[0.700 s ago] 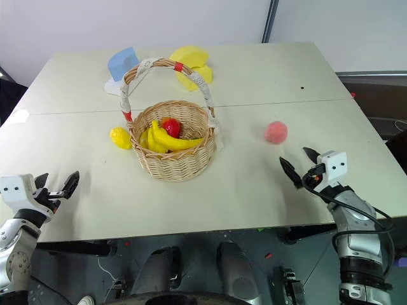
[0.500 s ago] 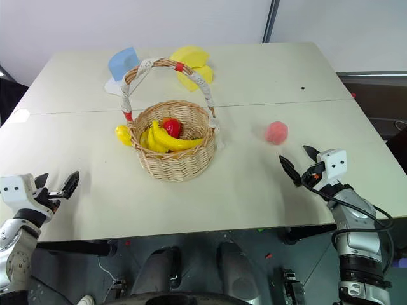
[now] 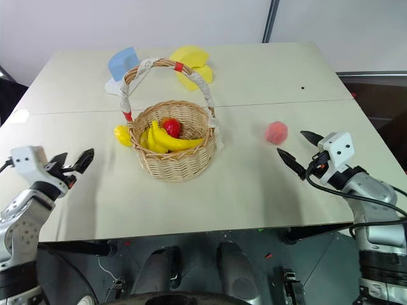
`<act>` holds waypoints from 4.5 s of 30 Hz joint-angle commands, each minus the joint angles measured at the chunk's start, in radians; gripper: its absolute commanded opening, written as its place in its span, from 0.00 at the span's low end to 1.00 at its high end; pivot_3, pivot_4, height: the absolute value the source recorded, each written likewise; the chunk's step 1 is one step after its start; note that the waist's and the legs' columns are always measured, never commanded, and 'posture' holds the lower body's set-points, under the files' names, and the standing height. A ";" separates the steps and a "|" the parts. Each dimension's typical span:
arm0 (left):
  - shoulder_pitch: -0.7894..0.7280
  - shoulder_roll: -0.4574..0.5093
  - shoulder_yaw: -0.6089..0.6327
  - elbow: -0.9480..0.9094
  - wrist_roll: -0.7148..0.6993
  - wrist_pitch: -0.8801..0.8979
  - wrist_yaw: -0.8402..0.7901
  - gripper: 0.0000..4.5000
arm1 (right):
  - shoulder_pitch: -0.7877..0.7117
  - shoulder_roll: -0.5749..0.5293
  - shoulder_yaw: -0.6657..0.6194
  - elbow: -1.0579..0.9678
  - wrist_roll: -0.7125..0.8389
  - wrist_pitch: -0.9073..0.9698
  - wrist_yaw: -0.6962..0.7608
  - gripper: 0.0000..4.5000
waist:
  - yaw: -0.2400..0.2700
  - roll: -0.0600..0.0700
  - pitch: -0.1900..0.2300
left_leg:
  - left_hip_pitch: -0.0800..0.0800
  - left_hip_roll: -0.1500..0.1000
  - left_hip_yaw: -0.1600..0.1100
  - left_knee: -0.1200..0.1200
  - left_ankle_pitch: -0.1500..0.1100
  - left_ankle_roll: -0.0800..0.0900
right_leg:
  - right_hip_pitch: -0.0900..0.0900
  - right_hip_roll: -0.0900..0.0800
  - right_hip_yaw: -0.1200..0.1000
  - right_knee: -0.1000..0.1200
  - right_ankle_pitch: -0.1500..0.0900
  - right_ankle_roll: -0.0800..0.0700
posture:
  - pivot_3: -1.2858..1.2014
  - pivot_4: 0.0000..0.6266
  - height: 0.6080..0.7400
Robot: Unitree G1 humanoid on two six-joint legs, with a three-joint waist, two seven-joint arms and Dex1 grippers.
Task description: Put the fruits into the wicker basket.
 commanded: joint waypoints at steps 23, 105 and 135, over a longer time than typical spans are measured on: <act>-0.554 -0.139 -0.011 0.197 -0.068 0.573 0.444 1.00 | -0.242 -0.067 0.195 -0.501 0.266 0.337 0.036 0.95 | 0.013 -0.003 0.000 | -0.002 -0.002 -0.002 0.002 0.000 0.000 | 0.000 0.000 -0.001 -0.001 0.004 0.004 | 0.52 0.24 1.00; -0.279 0.151 -0.341 -0.395 -0.259 0.107 -0.415 1.00 | -0.461 0.109 0.152 0.329 -0.158 0.293 -0.325 0.49 | 0.021 -0.005 -0.001 | -0.004 0.000 0.004 0.002 -0.001 0.003 | -0.002 -0.001 0.002 -0.001 0.003 0.004 | 0.52 0.24 1.00; 0.037 0.198 -0.118 -0.367 -0.213 -0.087 -0.492 1.00 | -0.617 0.364 0.479 -0.269 -0.009 0.434 -0.277 1.00 | 0.000 -0.004 -0.001 | -0.008 0.001 0.004 0.000 -0.001 0.002 | -0.007 -0.002 0.002 -0.002 0.002 0.001 | 0.52 0.24 1.00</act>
